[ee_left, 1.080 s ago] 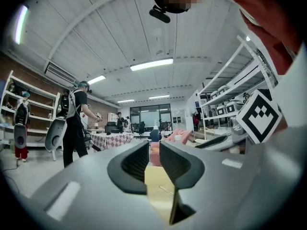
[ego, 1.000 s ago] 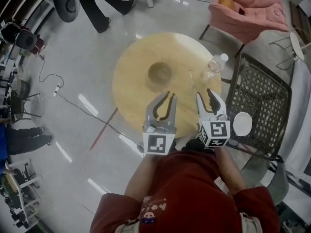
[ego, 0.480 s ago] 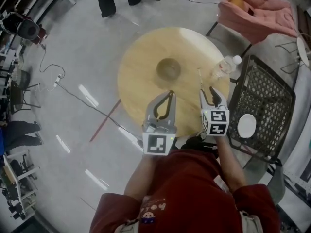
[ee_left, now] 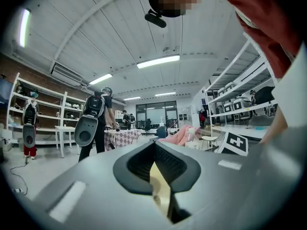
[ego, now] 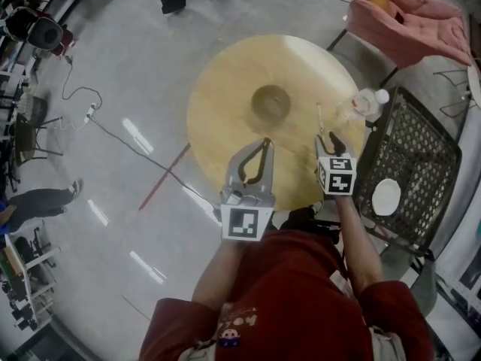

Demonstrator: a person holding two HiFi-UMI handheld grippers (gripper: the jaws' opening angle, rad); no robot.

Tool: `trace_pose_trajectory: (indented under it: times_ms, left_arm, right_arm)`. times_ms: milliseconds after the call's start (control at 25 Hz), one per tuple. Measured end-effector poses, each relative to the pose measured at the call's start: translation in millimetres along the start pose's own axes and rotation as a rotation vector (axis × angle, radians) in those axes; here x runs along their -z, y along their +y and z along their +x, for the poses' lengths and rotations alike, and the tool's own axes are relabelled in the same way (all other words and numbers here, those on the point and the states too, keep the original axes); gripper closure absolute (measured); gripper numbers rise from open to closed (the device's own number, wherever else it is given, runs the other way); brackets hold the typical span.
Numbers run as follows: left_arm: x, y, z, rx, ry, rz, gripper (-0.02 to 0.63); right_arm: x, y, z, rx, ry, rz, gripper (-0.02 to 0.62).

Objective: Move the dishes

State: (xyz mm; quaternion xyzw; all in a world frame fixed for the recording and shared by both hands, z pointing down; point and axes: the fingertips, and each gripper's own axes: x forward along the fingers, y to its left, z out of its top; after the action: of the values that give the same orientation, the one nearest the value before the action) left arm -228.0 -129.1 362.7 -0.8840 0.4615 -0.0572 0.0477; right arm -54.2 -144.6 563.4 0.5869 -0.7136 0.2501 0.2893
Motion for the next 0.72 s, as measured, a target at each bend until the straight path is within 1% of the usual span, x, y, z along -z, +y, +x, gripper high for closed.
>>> trace_pose_trajectory:
  times_ms: [40,160,200,440,600,680,720]
  left_arm:
    - [2.1,1.4,0.3,-0.006,0.003,-0.017,0.598]
    - [6.3,1.4,2.4,0.019,0.032,0.039,0.598]
    - [7.0,1.4,2.9,0.022,0.037,0.047,0.598]
    - [9.5,3.9,4.5,0.017,0.034,0.029,0.598]
    - [13.4,4.0,4.2,0.022,0.051,0.037,0.598]
    - [14.4,4.9,4.5,0.011,0.045,0.009,0.598]
    - [13.8,6.5,5.0,-0.010,0.027,-0.037,0.598]
  right_arm:
    - [3.5,-0.8,4.1,0.000,0.013,0.001,0.439]
    - [13.9,-2.3,15.0,0.000,0.051,0.003,0.439]
    - [17.0,-2.7,17.8,0.000,0.061,0.004,0.439]
    - [31.8,-3.9,29.2,0.006,0.109,0.021,0.439]
    - [35.8,-2.7,32.0,0.000,0.113,0.037,0.439]
    - [36.9,-3.3,32.2,0.000,0.114,0.053,0.439]
    - [37.2,-3.3,32.6,0.000,0.114,0.054,0.439]
